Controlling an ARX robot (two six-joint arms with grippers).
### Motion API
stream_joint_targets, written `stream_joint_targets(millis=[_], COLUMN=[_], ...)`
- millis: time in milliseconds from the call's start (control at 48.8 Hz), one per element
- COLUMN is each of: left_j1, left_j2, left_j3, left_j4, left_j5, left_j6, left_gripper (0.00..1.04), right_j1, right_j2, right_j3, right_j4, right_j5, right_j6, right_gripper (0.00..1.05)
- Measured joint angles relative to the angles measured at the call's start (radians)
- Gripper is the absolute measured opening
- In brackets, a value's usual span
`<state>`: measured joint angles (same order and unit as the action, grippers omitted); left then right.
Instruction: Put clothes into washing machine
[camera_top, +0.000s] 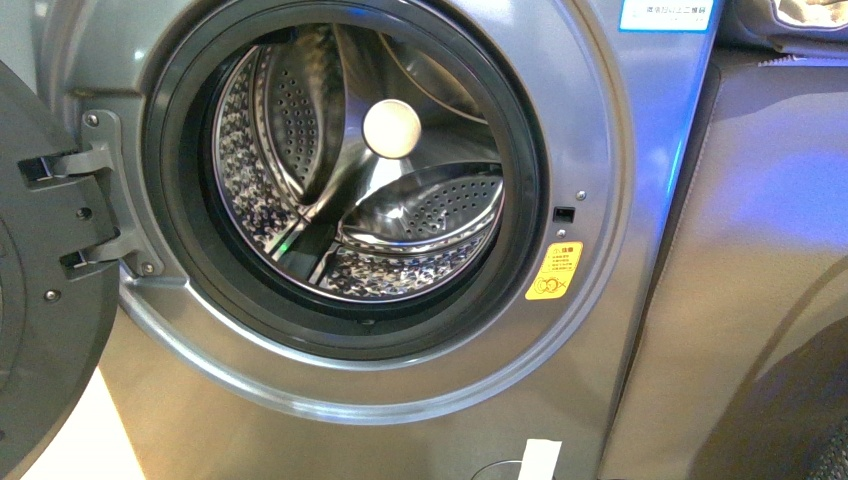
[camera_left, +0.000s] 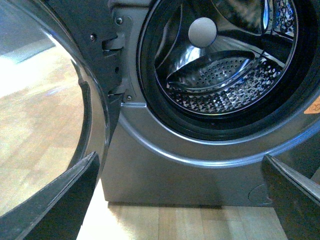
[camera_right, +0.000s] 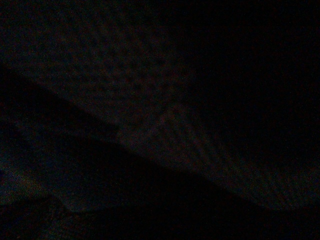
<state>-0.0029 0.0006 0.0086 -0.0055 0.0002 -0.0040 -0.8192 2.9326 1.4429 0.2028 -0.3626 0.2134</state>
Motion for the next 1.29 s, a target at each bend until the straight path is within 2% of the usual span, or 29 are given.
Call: stream_joint_targets(millis=[184, 389, 533, 758, 1004, 1291], left_j1=[0.0, 0.0, 0.0, 0.0, 0.0, 0.0], left_j2=[0.0, 0.0, 0.0, 0.0, 0.0, 0.0], left_j3=[0.0, 0.0, 0.0, 0.0, 0.0, 0.0], left_j4=[0.0, 0.0, 0.0, 0.0, 0.0, 0.0], left_j5=[0.0, 0.0, 0.0, 0.0, 0.0, 0.0], left_j6=[0.0, 0.0, 0.0, 0.0, 0.0, 0.0], left_gripper=[0.98, 0.98, 0.98, 0.98, 0.98, 0.98], right_j1=[-0.006, 0.0, 0.005, 0.008, 0.01, 0.012], right_j2=[-0.002, -0.087, -0.187, -0.364, -0.755, -1.162], right_j3=[-0.011, -0.096, -0.163, -0.274, -0.542, -0.651], right_j4=[0.015, 0.063, 0.102, 0.175, 0.391, 0.436], right_j5=[0.006, -0.029, -0.061, -0.11, -0.21, -0.347], right_j6=[0.001, 0.047, 0.072, 0.087, 0.061, 0.158], right_gripper=[0.7, 0.25, 0.04, 0.03, 0.03, 0.03])
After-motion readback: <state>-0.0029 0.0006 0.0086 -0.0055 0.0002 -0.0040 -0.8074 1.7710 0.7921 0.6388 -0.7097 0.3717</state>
